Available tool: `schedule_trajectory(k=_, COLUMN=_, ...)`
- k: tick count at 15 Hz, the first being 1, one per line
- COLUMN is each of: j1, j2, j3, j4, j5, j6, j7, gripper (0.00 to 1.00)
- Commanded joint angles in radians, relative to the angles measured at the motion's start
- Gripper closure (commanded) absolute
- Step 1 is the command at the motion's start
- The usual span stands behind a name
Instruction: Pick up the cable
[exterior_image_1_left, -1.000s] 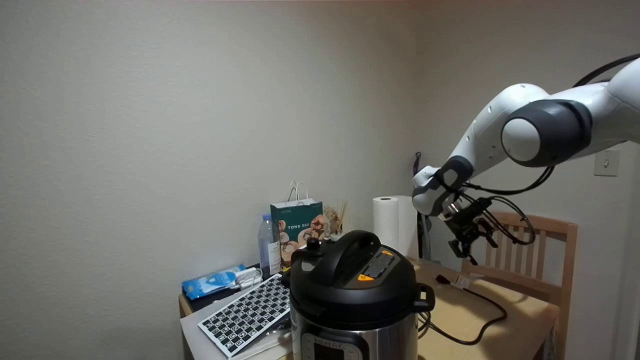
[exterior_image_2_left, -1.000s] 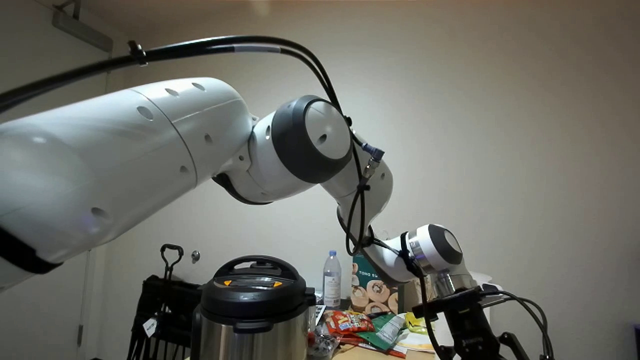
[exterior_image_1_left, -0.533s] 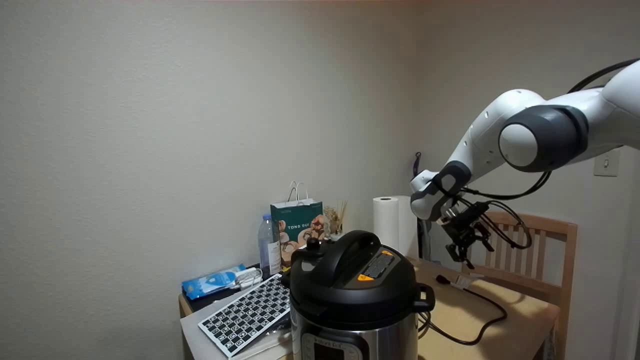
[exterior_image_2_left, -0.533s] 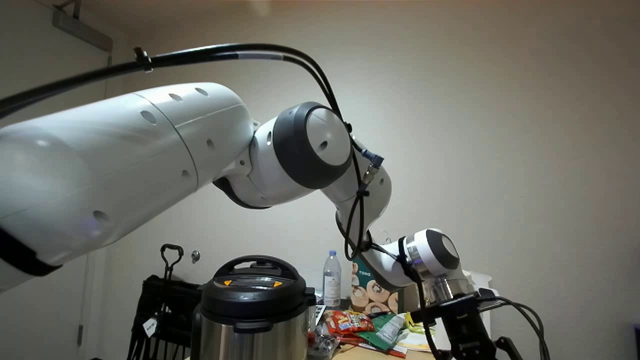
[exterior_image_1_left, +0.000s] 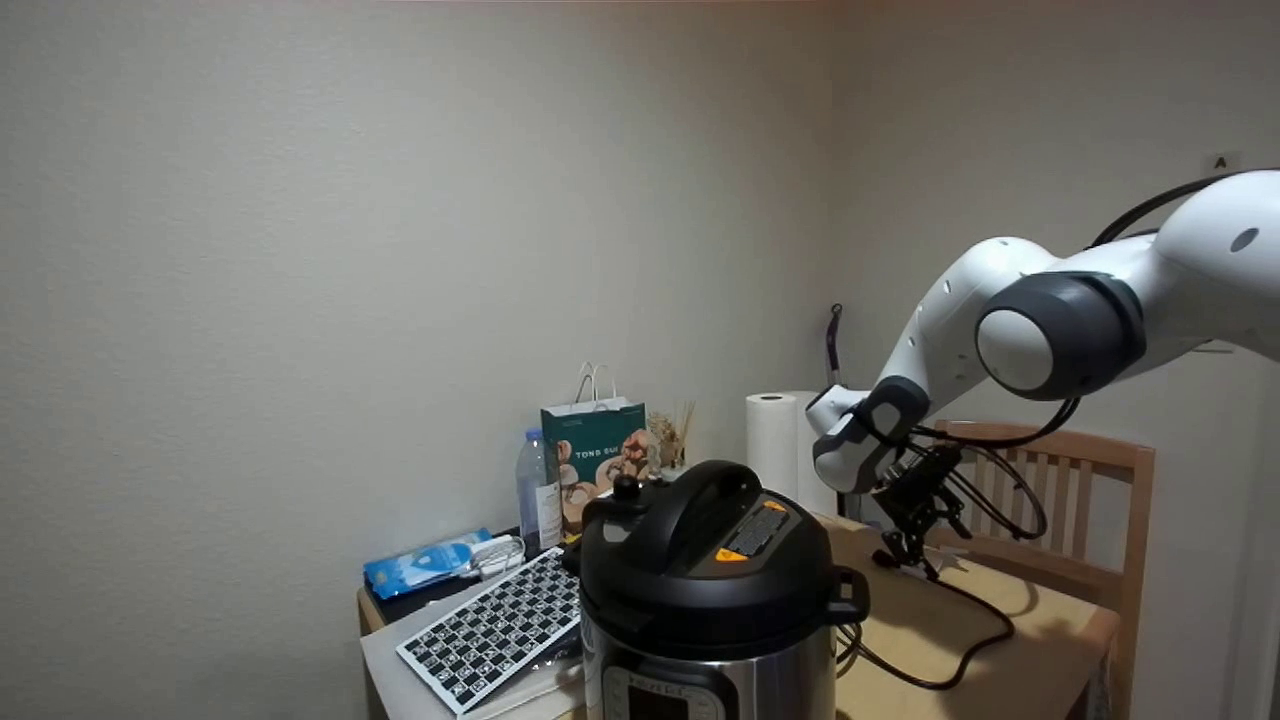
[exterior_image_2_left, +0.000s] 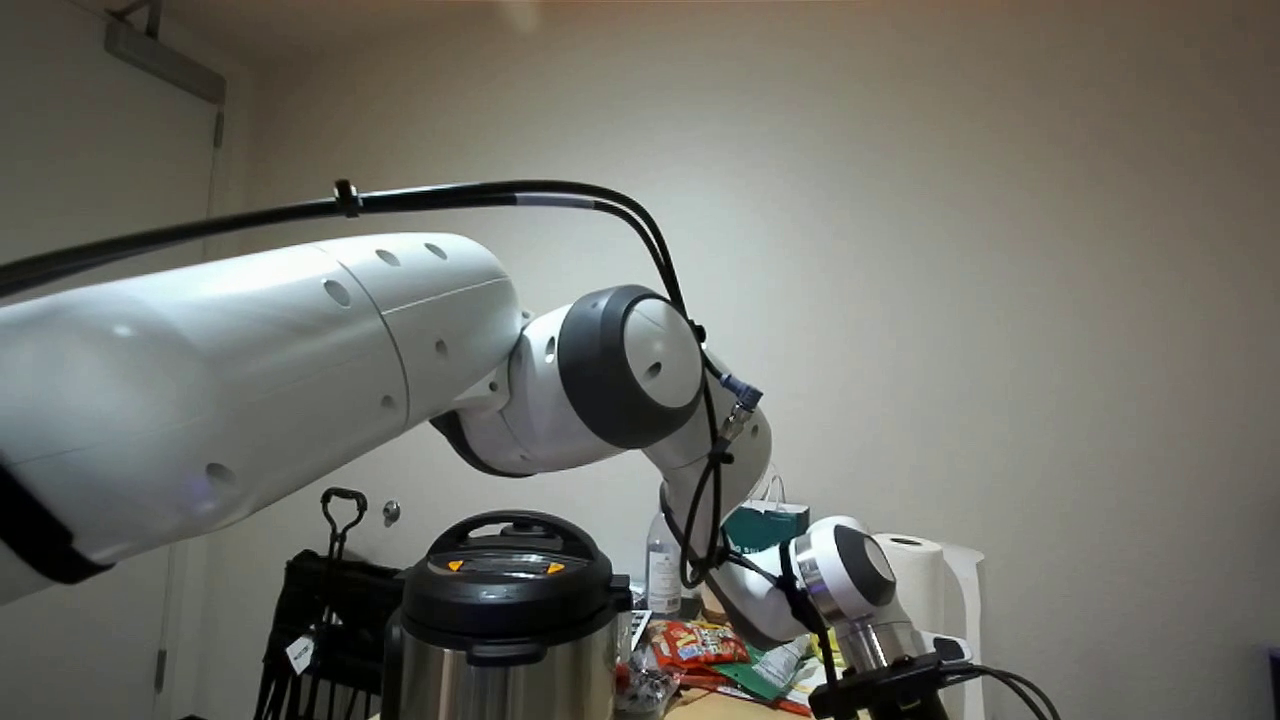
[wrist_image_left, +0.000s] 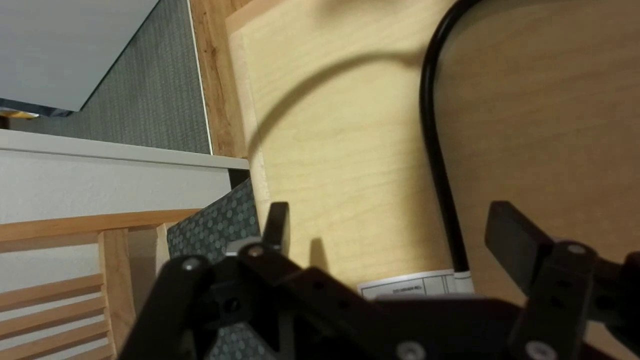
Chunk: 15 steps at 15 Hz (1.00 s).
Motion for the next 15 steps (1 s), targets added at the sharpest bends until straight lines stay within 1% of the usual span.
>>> schedule_trajectory(k=1, j1=0.006, j2=0.011, j3=-0.012, j4=0.013, j5=0.013, j6=-0.002, j7=-0.008, gripper=0.00)
schedule_trajectory(k=3, j1=-0.003, j2=0.032, j3=-0.004, j4=0.036, j5=0.016, j6=-0.015, j7=-0.038, gripper=0.00)
schedule_trajectory(k=4, j1=-0.004, j2=0.044, j3=-0.003, j4=0.048, j5=0.017, j6=-0.028, j7=-0.043, gripper=0.25)
schedule_trajectory(k=5, j1=-0.005, j2=0.055, j3=-0.003, j4=0.059, j5=0.017, j6=-0.038, j7=-0.048, gripper=0.27)
schedule_trajectory(k=6, j1=-0.007, j2=0.066, j3=-0.002, j4=0.071, j5=0.018, j6=-0.047, j7=-0.055, gripper=0.32)
schedule_trajectory(k=7, j1=-0.011, j2=0.079, j3=0.001, j4=0.085, j5=0.020, j6=-0.058, j7=-0.067, gripper=0.40)
schedule_trajectory(k=9, j1=-0.015, j2=0.105, j3=0.002, j4=0.116, j5=0.020, j6=-0.077, j7=-0.093, gripper=0.51)
schedule_trajectory(k=10, j1=-0.019, j2=0.117, j3=0.004, j4=0.135, j5=0.023, j6=-0.095, j7=-0.109, gripper=0.58)
schedule_trajectory(k=13, j1=-0.032, j2=0.147, j3=0.007, j4=0.195, j5=0.031, j6=-0.159, j7=-0.152, gripper=0.75)
schedule_trajectory(k=15, j1=-0.037, j2=0.170, j3=0.004, j4=0.240, j5=0.036, j6=-0.214, j7=-0.154, gripper=0.88)
